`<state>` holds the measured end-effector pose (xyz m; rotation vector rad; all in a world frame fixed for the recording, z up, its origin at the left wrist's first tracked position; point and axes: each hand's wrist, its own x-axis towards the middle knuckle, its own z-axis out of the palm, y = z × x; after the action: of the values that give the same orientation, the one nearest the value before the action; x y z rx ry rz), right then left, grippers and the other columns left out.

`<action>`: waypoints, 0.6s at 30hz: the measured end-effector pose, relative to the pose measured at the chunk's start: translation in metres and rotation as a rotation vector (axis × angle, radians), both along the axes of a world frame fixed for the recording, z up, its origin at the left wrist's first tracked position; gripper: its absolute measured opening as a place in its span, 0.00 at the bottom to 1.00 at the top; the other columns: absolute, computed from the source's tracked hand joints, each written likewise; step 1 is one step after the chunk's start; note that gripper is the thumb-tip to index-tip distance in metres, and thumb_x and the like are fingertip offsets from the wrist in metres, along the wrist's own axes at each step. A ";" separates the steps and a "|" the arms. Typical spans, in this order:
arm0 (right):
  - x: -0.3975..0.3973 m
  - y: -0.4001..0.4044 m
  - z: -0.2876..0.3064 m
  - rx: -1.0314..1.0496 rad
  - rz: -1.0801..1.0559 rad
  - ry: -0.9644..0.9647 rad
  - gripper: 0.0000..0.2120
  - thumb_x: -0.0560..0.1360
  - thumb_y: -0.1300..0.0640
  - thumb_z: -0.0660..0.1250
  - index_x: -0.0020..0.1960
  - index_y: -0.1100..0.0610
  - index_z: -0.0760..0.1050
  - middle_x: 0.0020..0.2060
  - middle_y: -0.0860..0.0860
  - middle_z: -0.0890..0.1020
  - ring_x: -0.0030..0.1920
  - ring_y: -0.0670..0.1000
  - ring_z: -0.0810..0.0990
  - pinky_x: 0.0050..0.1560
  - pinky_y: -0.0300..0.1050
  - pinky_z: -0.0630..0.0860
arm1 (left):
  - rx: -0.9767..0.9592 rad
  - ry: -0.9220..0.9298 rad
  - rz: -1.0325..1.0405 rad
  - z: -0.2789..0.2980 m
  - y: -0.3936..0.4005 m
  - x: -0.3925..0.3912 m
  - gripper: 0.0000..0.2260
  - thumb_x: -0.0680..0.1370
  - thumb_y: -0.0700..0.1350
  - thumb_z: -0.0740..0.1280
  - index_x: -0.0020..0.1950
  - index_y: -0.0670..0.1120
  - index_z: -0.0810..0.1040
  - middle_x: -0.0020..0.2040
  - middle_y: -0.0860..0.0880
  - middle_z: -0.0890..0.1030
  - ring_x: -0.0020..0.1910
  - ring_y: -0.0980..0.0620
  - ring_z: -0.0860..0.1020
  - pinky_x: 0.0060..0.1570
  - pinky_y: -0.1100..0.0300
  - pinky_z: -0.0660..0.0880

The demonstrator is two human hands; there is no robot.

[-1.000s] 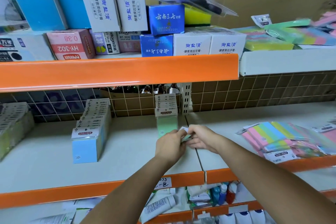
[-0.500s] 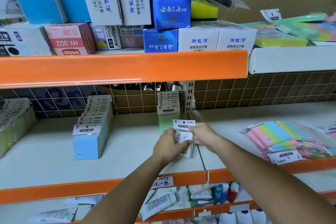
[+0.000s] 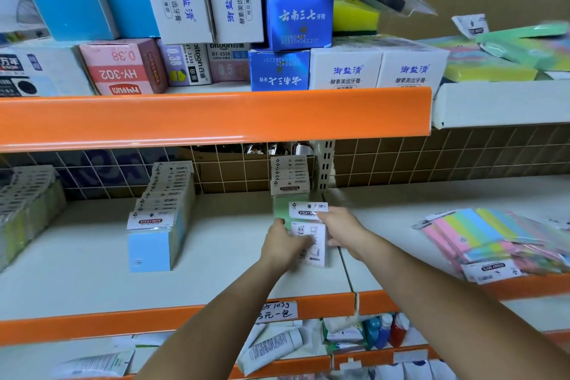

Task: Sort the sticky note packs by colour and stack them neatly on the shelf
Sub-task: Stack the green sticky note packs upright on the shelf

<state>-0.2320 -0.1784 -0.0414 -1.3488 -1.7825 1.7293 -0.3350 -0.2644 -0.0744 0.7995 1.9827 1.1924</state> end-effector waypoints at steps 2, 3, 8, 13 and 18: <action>-0.004 0.000 0.001 0.013 -0.032 0.006 0.10 0.79 0.60 0.60 0.47 0.55 0.80 0.48 0.58 0.85 0.48 0.58 0.84 0.45 0.49 0.78 | 0.022 -0.029 -0.066 -0.002 0.002 0.010 0.23 0.65 0.50 0.77 0.54 0.47 0.72 0.49 0.50 0.81 0.45 0.51 0.81 0.44 0.55 0.80; -0.006 0.001 0.002 0.013 -0.039 0.016 0.08 0.78 0.59 0.62 0.46 0.55 0.80 0.47 0.57 0.85 0.46 0.57 0.84 0.42 0.49 0.77 | 0.026 -0.021 -0.108 -0.001 0.003 0.015 0.24 0.65 0.51 0.77 0.56 0.47 0.72 0.50 0.49 0.81 0.46 0.51 0.81 0.42 0.56 0.79; -0.003 0.003 0.015 -0.097 0.028 0.074 0.10 0.77 0.51 0.68 0.48 0.58 0.77 0.43 0.54 0.83 0.40 0.53 0.83 0.43 0.45 0.81 | 0.051 -0.036 -0.109 0.000 0.003 0.019 0.11 0.76 0.39 0.62 0.57 0.46 0.73 0.46 0.47 0.78 0.41 0.51 0.74 0.40 0.60 0.71; 0.007 0.009 0.009 -0.090 0.030 0.035 0.19 0.78 0.46 0.64 0.56 0.61 0.78 0.49 0.55 0.83 0.46 0.54 0.84 0.44 0.44 0.81 | 0.138 -0.237 -0.036 0.005 -0.006 0.009 0.19 0.67 0.42 0.58 0.56 0.50 0.74 0.52 0.45 0.80 0.46 0.50 0.77 0.45 0.58 0.74; 0.012 0.007 -0.004 0.073 0.159 -0.275 0.10 0.76 0.53 0.68 0.55 0.55 0.78 0.52 0.54 0.82 0.51 0.51 0.81 0.46 0.42 0.79 | 0.233 -0.400 -0.012 0.002 -0.006 0.004 0.23 0.75 0.30 0.57 0.65 0.51 0.70 0.57 0.46 0.80 0.55 0.44 0.78 0.51 0.50 0.78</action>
<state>-0.2200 -0.1714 -0.0451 -1.5105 -2.1321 1.5995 -0.3311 -0.2700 -0.0724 0.6235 1.5318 1.4664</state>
